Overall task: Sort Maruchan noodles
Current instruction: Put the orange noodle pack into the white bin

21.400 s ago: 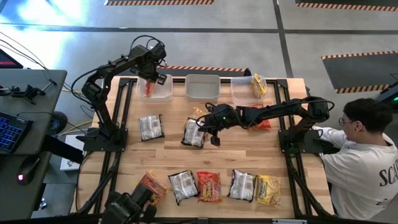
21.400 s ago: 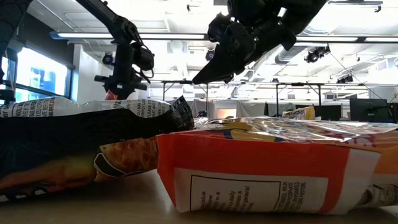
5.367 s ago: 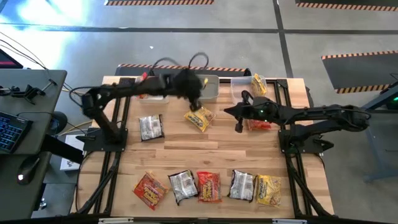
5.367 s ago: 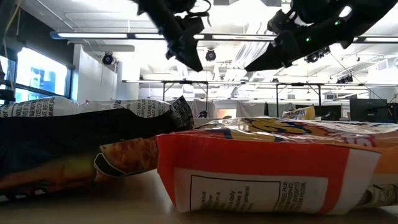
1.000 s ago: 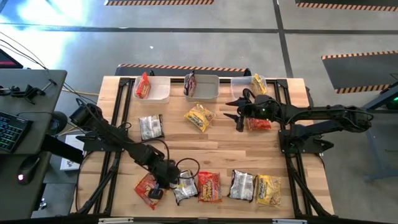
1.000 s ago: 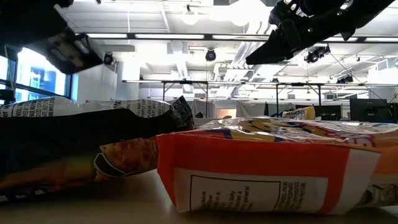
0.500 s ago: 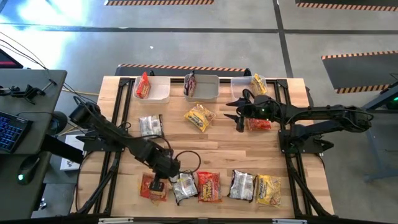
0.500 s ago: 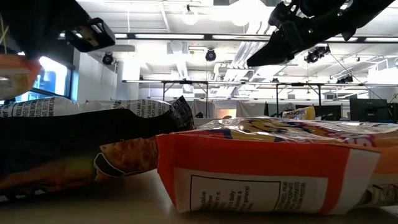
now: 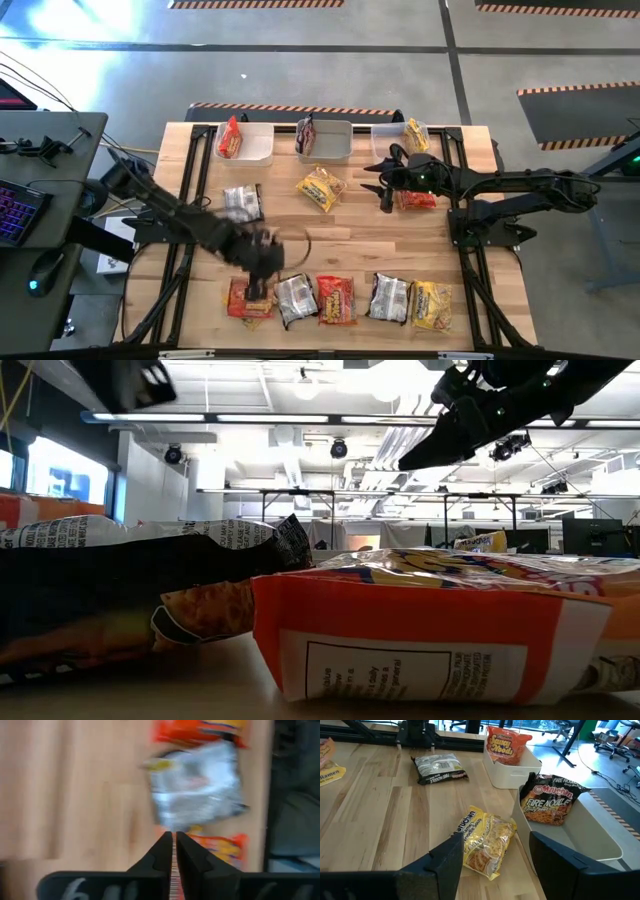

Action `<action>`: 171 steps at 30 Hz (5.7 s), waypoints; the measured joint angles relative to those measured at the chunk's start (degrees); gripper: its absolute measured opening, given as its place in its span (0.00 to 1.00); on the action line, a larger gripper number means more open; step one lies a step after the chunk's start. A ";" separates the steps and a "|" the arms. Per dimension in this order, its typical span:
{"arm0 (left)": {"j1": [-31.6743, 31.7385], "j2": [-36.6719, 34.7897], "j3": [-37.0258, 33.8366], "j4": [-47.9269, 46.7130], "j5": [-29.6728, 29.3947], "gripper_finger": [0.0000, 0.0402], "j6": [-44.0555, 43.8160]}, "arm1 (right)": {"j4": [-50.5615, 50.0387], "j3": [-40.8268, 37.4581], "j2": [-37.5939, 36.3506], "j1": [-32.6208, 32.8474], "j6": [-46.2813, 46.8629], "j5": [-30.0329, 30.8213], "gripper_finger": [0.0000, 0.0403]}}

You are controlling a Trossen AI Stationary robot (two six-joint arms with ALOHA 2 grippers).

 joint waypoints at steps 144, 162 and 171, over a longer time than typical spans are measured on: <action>-9.53 7.13 15.59 -16.88 -29.38 0.27 -31.05 | 27.50 28.04 52.65 19.65 14.39 -26.47 0.21; -8.40 13.58 15.52 -12.27 -24.07 0.60 -31.40 | 28.02 28.00 52.61 23.88 6.25 -25.44 0.20; -8.29 17.12 15.57 -5.08 -20.56 0.56 -22.91 | 28.81 27.94 52.61 24.43 5.77 -25.46 0.20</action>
